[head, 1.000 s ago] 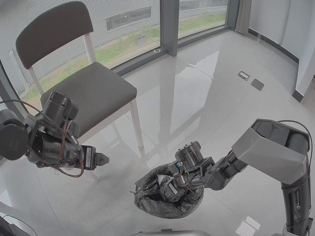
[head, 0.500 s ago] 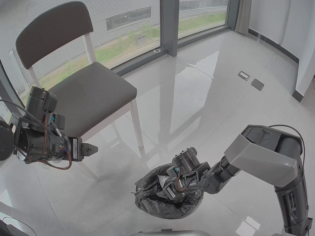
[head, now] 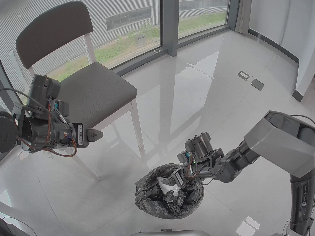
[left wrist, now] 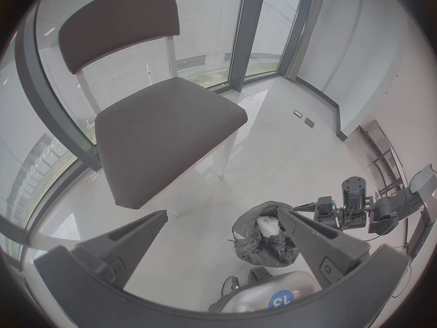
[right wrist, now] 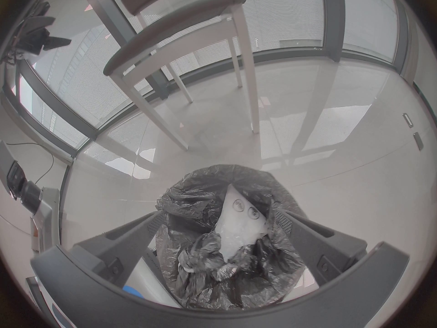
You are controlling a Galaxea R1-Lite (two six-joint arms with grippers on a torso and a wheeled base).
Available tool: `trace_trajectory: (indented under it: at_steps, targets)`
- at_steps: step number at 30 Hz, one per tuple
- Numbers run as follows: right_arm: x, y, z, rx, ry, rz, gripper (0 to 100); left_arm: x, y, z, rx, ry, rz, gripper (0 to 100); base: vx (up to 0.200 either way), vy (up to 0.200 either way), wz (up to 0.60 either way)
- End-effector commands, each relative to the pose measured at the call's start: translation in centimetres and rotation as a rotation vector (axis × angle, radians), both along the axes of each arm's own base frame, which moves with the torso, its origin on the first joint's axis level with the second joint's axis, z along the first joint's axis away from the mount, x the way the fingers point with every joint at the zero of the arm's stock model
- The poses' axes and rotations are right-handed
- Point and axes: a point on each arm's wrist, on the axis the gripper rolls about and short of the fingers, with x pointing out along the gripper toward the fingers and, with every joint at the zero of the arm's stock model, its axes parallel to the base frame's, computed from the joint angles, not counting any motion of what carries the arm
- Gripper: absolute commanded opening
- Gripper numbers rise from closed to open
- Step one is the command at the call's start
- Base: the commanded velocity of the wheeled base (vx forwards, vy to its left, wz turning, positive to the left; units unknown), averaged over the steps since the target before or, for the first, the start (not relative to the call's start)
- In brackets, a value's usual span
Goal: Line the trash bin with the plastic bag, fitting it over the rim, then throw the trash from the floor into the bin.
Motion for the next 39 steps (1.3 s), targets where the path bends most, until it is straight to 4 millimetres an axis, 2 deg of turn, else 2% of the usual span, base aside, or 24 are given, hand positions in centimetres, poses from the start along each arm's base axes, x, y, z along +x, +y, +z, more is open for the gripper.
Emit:
trace_trajectory:
  at_steps: [1,3,4,5,6,8,11,13,14,15,17,18,20,21,23,25,26,28,29,30,32,34,35,39]
  targets:
    - [-0.5,-1.2,4.4,0.043,-0.088,-0.036,100,1.2,-1.2,0.0,-0.004,-0.002,-0.025,100,0.000,0.000,0.00]
    - [-0.5,-1.5,5.3,0.045,-0.111,-0.052,100,1.3,-1.4,0.2,-0.006,-0.008,-0.028,100,0.000,0.000,0.00]
    - [-0.8,-2.5,7.3,0.050,-0.158,-0.096,100,1.7,-1.7,0.4,-0.012,-0.017,-0.032,100,0.000,0.000,0.00]
    - [-0.8,-2.5,7.3,0.050,-0.158,-0.096,100,1.7,-1.7,0.4,-0.012,-0.017,-0.032,100,0.000,0.000,0.00]
    - [-1.2,-4.0,9.4,0.062,-0.204,-0.145,100,2.1,-2.1,0.7,-0.019,-0.033,-0.041,100,0.000,0.000,0.00]
    - [-2.0,-6.0,11.6,0.075,-0.245,-0.200,100,2.6,-2.4,1.0,-0.029,-0.060,-0.044,100,0.000,0.000,0.00]
    - [-2.9,-8.6,13.8,0.079,-0.302,-0.278,100,3.0,-2.6,1.8,-0.041,-0.091,-0.045,100,0.000,0.000,0.00]
    - [-4.2,-11.9,16.5,0.072,-0.385,-0.374,100,3.5,-2.8,3.1,-0.061,-0.133,-0.042,100,0.000,0.000,0.00]
    - [-4.2,-11.9,16.5,0.072,-0.385,-0.374,100,3.5,-2.8,3.1,-0.061,-0.133,-0.042,100,0.000,0.000,0.00]
    - [-6.0,-14.9,19.1,0.040,-0.469,-0.452,100,3.8,-2.6,4.8,-0.082,-0.186,-0.032,100,0.000,0.000,0.00]
    - [-8.4,-17.4,21.3,-0.013,-0.513,-0.514,100,3.6,-2.0,6.5,-0.098,-0.234,-0.012,100,0.000,0.000,0.00]
    - [-8.4,-17.4,21.3,-0.013,-0.513,-0.514,100,3.6,-2.0,6.5,-0.098,-0.234,-0.012,100,0.000,0.000,0.00]
    - [-13.3,-20.3,24.6,-0.066,-0.539,-0.585,100,1.9,-0.2,9.3,-0.109,-0.282,0.025,100,0.000,0.000,0.00]
    - [-13.6,-20.5,24.7,-0.067,-0.539,-0.590,100,1.8,-0.1,9.4,-0.109,-0.284,0.027,100,0.000,0.000,0.00]
    - [-19.5,-22.4,26.8,-0.100,-0.525,-0.647,100,-1.6,2.3,12.0,-0.119,-0.298,0.072,100,0.000,0.000,0.00]
    - [-21.9,-22.9,27.4,-0.106,-0.522,-0.666,100,-3.5,3.3,12.9,-0.124,-0.299,0.093,100,0.000,0.000,0.00]
    - [-25.1,-23.3,27.6,-0.115,-0.516,-0.688,100,-6.3,4.6,13.8,-0.141,-0.298,0.124,100,0.000,0.000,0.00]
    - [-28.6,-23.7,27.3,-0.125,-0.508,-0.714,100,-10.2,5.8,14.7,-0.173,-0.317,0.137,100,0.000,0.000,0.00]
    - [-30.0,-23.7,27.1,-0.128,-0.509,-0.725,100,-11.8,6.2,14.8,-0.185,-0.324,0.139,100,0.000,0.000,0.00]
    - [-30.2,-23.8,27.1,-0.128,-0.509,-0.726,100,-12.1,6.3,14.9,-0.187,-0.326,0.140,100,0.000,0.000,0.00]
    - [-34.7,-23.8,26.1,-0.130,-0.521,-0.755,100,-17.2,7.7,14.6,-0.207,-0.332,0.132,100,0.000,0.000,0.00]
    - [-37.0,-23.8,25.3,-0.126,-0.532,-0.763,100,-20.0,8.5,14.1,-0.208,-0.332,0.131,100,0.000,0.000,0.00]
    - [-37.2,-23.8,25.2,-0.125,-0.534,-0.763,100,-20.2,8.6,14.0,-0.208,-0.334,0.132,100,0.000,0.000,0.00]
    - [-42.2,-23.7,22.5,-0.110,-0.556,-0.767,100,-26.5,10.5,12.4,-0.192,-0.339,0.178,100,0.000,0.000,0.00]
